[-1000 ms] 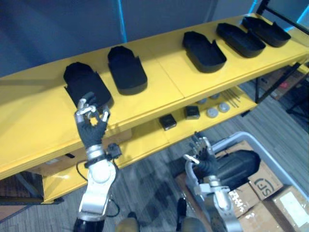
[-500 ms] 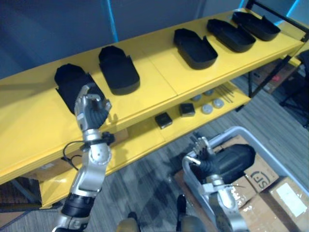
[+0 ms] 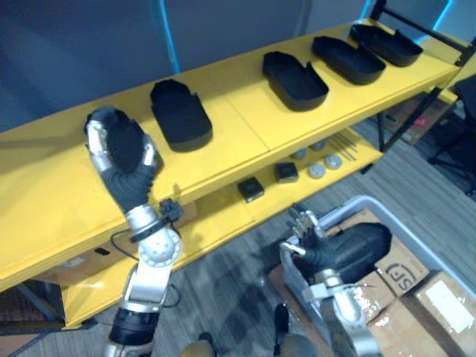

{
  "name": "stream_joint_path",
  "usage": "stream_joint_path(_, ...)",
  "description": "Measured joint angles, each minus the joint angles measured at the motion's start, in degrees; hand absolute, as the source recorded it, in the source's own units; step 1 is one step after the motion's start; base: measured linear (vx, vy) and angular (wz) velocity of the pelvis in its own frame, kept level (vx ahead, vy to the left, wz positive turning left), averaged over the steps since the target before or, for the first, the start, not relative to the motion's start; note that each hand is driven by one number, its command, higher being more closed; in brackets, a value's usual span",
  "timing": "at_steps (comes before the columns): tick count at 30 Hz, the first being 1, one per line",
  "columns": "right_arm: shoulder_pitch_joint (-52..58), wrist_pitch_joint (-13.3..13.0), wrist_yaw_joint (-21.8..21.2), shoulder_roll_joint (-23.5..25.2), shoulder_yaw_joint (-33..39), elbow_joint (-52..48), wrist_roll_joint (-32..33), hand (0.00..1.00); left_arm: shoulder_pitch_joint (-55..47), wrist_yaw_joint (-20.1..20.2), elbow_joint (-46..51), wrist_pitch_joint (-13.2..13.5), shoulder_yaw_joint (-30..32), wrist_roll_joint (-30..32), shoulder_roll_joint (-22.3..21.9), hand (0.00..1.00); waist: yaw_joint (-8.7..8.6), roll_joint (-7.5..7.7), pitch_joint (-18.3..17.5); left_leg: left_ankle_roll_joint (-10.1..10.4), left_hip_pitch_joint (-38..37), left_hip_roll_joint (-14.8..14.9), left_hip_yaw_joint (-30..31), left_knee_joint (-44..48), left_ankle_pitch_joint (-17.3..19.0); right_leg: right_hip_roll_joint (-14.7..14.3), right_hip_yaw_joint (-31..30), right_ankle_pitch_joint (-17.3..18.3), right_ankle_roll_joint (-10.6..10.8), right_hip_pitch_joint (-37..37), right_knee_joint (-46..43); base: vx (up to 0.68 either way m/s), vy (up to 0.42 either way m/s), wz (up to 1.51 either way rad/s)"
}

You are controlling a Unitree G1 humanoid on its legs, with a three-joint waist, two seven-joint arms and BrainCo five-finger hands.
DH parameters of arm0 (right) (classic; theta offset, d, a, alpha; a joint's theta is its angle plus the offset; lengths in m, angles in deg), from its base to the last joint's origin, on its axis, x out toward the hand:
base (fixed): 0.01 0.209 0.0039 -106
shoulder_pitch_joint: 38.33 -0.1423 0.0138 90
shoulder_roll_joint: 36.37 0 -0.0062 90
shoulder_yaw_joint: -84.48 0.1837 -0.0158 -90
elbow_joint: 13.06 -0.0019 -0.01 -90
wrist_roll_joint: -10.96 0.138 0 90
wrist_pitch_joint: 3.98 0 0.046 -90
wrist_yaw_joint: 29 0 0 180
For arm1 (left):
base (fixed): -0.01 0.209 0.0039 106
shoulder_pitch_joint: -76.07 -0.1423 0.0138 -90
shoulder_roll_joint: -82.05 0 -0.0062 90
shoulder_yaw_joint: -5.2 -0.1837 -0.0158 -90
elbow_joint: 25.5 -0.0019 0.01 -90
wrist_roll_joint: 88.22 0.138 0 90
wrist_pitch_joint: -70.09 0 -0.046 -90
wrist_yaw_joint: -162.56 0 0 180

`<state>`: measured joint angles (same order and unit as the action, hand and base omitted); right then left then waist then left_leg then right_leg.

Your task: Walk over and take plastic housings, then place them on the shelf

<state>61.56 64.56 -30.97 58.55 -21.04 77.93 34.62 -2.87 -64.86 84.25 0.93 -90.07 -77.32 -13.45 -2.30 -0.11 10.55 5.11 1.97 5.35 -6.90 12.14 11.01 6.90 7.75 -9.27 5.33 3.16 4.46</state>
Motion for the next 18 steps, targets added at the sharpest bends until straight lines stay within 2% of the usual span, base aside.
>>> stream_joint_path(1, 0.0, 0.0, 0.33, 0.02, 0.0, 0.0, -0.18, 0.0, -0.01, 0.06, 0.39, 2.31, -0.02, -1.55, 0.02, 1.0, 0.0, 0.0, 0.0, 0.0, -0.02, 0.01, 0.06, 0.16, 0.01, -0.01, 0.02, 0.0, 0.0, -0.13, 0.0, -0.06, -0.01, 0.03)
stream_joint_path(2, 0.0, 0.0, 0.75, 0.05, 0.01, 0.0, -0.36, 0.0, -0.06, 0.36, 1.23, 4.74, 0.03, -4.03, -0.03, 0.0, 0.0, 0.03, -0.02, -0.01, 0.0, 0.02, 0.06, 0.33, 0.02, -0.01, 0.03, 0.0, -0.01, -0.17, 0.0, -0.07, -0.01, 0.0)
stream_joint_path(3, 0.04, 0.01, 0.84, 0.14, 0.02, 0.0, -0.81, 0.0, -0.42, 0.92, 2.09, 6.48, 0.19, -6.59, -0.11, 0.0, 0.02, 0.06, -0.05, -0.02, 0.0, 0.02, 0.03, 0.37, 0.02, 0.01, 0.03, -0.01, -0.03, -0.16, 0.01, -0.08, -0.011, -0.02)
stream_joint_path(4, 0.06, 0.02, 0.83, 0.16, 0.0, 0.0, -1.11, 0.0, -0.79, 1.06, 2.43, 7.05, 0.28, -7.22, -0.19, 0.0, 0.02, 0.07, -0.07, -0.02, 0.0, 0.02, 0.01, 0.39, 0.03, 0.02, 0.03, -0.01, -0.03, -0.16, 0.01, -0.06, -0.008, -0.02)
stream_joint_path(7, 0.12, 0.07, 0.79, 0.25, 0.04, -0.01, -1.61, 0.0, -3.39, 1.18, 3.98, 7.04, 0.69, -7.92, -0.96, 0.0, 0.02, 0.1, -0.22, -0.02, 0.03, 0.04, -0.01, 0.38, 0.04, 0.01, 0.04, 0.04, -0.08, -0.14, 0.04, -0.04, -0.006, -0.01)
stream_joint_path(8, 0.13, 0.11, 0.78, 0.25, 0.06, -0.02, -1.76, 0.0, -4.42, 0.83, 4.25, 5.44, 1.28, -6.63, -1.35, 0.0, 0.03, 0.09, -0.3, -0.02, 0.03, 0.06, 0.0, 0.39, 0.03, -0.01, 0.05, 0.04, -0.08, -0.14, 0.04, -0.04, -0.006, 0.0)
stream_joint_path(10, 0.19, 0.13, 0.64, 0.25, 0.13, -0.02, -1.94, 0.0, -5.52, 0.96, 4.28, -2.04, 3.93, -1.27, -1.39, 0.0, 0.05, 0.08, -0.36, -0.01, 0.04, 0.08, 0.01, 0.4, 0.03, -0.02, 0.06, 0.04, -0.08, -0.14, 0.04, -0.03, -0.006, 0.0)
stream_joint_path(11, 0.23, 0.13, 0.62, 0.25, 0.17, -0.03, -1.92, 0.0, -5.75, 1.07, 4.07, -3.84, 4.76, -0.16, -1.2, 0.0, 0.06, 0.08, -0.36, -0.01, 0.04, 0.07, 0.01, 0.39, 0.03, -0.01, 0.06, 0.04, -0.08, -0.14, 0.04, 0.0, 0.0, 0.0)
stream_joint_path(13, 0.8, 0.13, 0.56, 0.24, 0.4, -0.04, -1.91, 0.0, -6.26, 1.6, 1.93, -10.64, 7.33, 3.26, 1.43, 0.0, 0.07, 0.09, -0.39, -0.01, 0.06, 0.08, 0.03, 0.39, 0.02, -0.01, 0.11, 0.03, -0.07, -0.11, 0.05, 0.0, 0.0, 0.0)
stream_joint_path(14, 1.06, 0.13, 0.53, 0.25, 0.51, -0.04, -1.9, 0.0, -6.28, 1.74, 1.12, -12.07, 7.75, 3.43, 2.22, 1.0, 0.07, 0.08, -0.42, -0.01, 0.06, 0.08, 0.04, 0.38, 0.02, -0.01, 0.12, 0.03, -0.07, -0.11, 0.05, 0.0, 0.0, 0.0)
stream_joint_path(15, 1.52, 0.13, 0.43, 0.24, 0.75, -0.04, -1.89, 0.0, -6.52, 2.41, -1.02, -15.01, 9.05, 4.89, 3.68, 1.0, 0.07, 0.1, -0.44, -0.01, 0.06, 0.07, 0.03, 0.36, 0.02, 0.0, 0.13, 0.01, -0.04, -0.1, 0.05, 0.0, 0.0, 0.0)
stream_joint_path(17, 1.86, 0.13, 0.37, 0.23, 1.01, -0.04, -1.88, 0.0, -6.52, 2.93, -3.38, -17.84, 9.43, 5.85, 5.32, 1.0, 0.08, 0.22, -0.51, -0.01, 0.08, 0.07, 0.03, 0.32, 0.02, 0.0, 0.13, -0.02, -0.01, -0.08, 0.05, 0.0, 0.0, 0.0)
stream_joint_path(18, 1.94, 0.12, 0.3, 0.23, 1.12, -0.04, -1.87, 0.0, -6.52, 3.03, -4.07, -18.34, 9.52, 5.72, 5.57, 1.0, 0.08, 0.27, -0.54, -0.01, 0.08, 0.07, 0.02, 0.31, 0.02, -0.01, 0.13, -0.03, -0.01, -0.07, 0.05, 0.0, 0.0, 0.0)
